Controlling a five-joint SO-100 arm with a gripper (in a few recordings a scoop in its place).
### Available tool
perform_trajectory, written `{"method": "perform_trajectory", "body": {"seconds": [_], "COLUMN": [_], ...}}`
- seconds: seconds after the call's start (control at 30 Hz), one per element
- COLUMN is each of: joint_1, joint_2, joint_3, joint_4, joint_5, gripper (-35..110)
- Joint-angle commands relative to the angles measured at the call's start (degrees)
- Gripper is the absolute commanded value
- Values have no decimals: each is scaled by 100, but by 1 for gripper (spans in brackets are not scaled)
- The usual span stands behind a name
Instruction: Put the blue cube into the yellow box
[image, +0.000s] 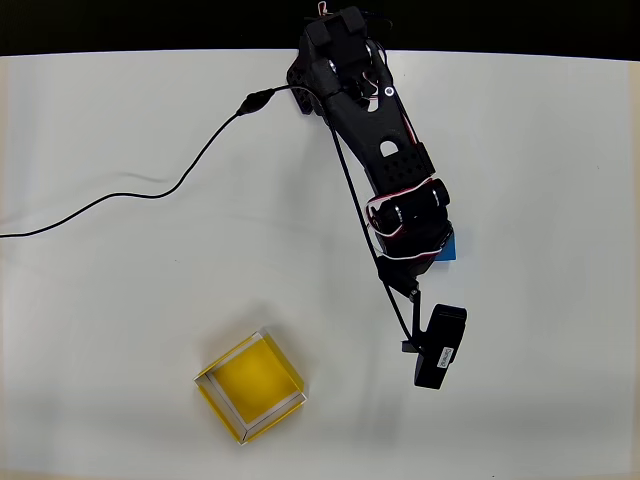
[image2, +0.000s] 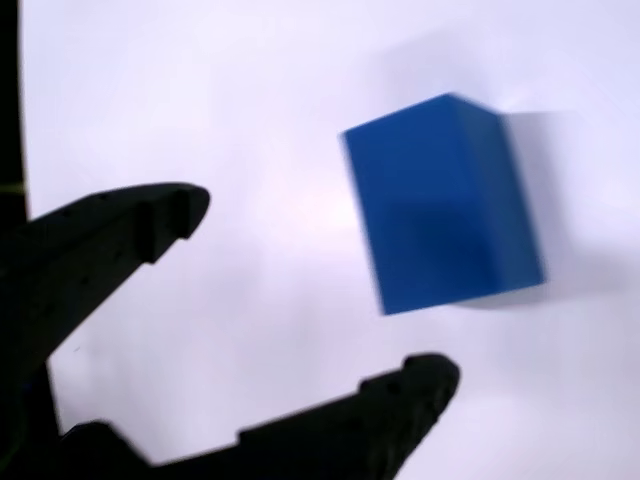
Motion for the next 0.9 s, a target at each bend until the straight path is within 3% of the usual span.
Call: {"method": "perform_trajectory", "body": {"seconds": [0.0, 0.87], "joint_1": [-193, -53], "joint_2": [255, -1143], "joint_3": [-246, 123], "joint_4": [211, -1107], "joint_5": [-193, -598], "gripper": [43, 42]}}
